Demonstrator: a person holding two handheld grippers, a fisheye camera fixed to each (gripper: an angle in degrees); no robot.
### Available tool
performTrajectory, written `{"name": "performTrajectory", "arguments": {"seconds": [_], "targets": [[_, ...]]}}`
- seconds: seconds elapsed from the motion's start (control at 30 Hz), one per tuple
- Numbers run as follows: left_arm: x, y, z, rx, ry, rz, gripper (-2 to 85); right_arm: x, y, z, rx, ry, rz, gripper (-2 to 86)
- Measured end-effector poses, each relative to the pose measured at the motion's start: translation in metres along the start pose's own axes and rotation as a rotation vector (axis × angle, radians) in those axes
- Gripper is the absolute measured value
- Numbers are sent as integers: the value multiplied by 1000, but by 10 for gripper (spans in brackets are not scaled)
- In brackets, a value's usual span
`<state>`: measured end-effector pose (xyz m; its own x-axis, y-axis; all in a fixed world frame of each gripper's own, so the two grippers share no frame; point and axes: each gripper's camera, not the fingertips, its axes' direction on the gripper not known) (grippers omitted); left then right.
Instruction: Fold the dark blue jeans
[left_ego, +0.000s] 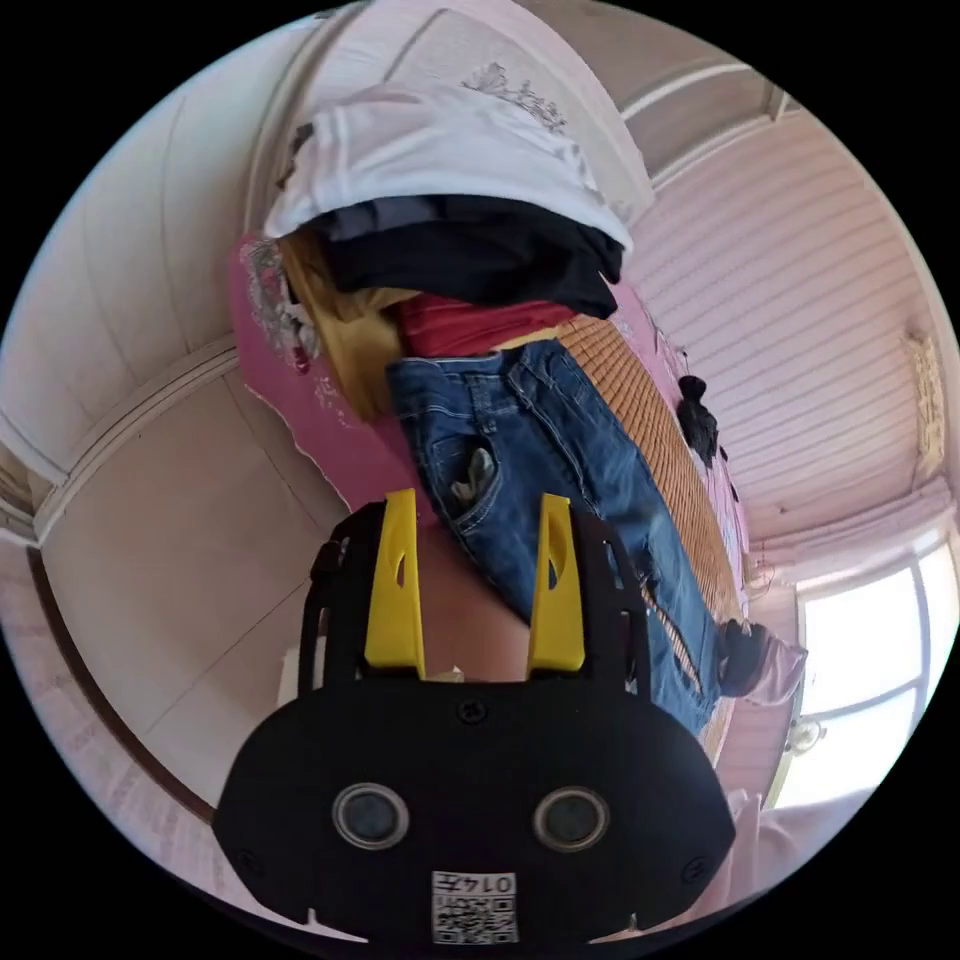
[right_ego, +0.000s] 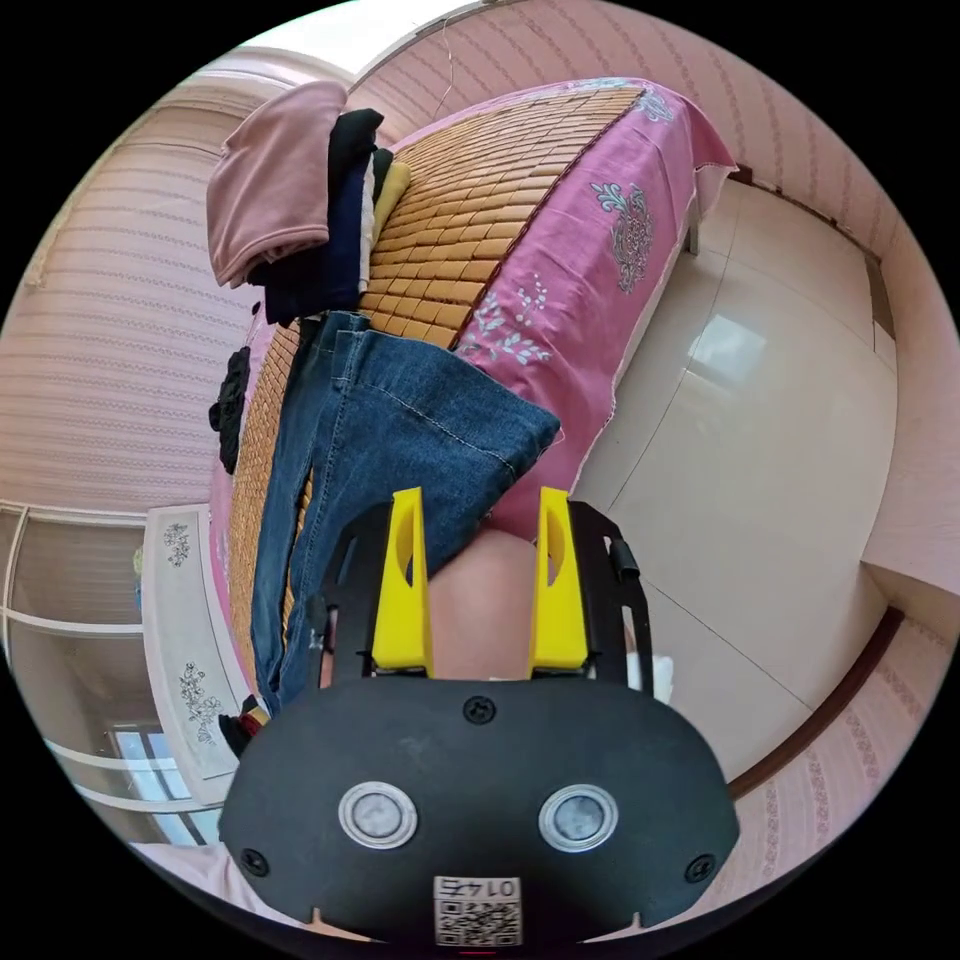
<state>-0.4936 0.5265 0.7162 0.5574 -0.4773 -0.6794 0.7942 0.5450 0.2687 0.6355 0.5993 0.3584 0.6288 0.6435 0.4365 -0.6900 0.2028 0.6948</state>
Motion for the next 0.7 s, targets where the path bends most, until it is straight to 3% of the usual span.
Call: {"name": "performTrajectory", "arguments": {"seconds": [0.07,0.23,0.4,0.47,0.5,0.57,0.7], "targets": [[-31,3,-9,50,40,-99,164,3,-5,1,-9,-31,11,112],[-54,-9,8,-54,77,-159,119,3,-10,-19,-19,-121,-18,14],[-44,-29,13,-138,22,-47,42,-8,16,-95,194,-394,-278,1],[-47,-36,12,-190,20,-39,16,-3,27,-109,222,-319,-288,0],[-48,-37,10,-189,28,-40,11,8,28,-105,155,-227,-236,-1],[-52,-38,-4,-144,102,-47,-2,25,32,-109,125,-312,-205,-2],[-49,-34,-36,-55,178,5,-7,19,65,-157,306,-550,-400,-3]]}}
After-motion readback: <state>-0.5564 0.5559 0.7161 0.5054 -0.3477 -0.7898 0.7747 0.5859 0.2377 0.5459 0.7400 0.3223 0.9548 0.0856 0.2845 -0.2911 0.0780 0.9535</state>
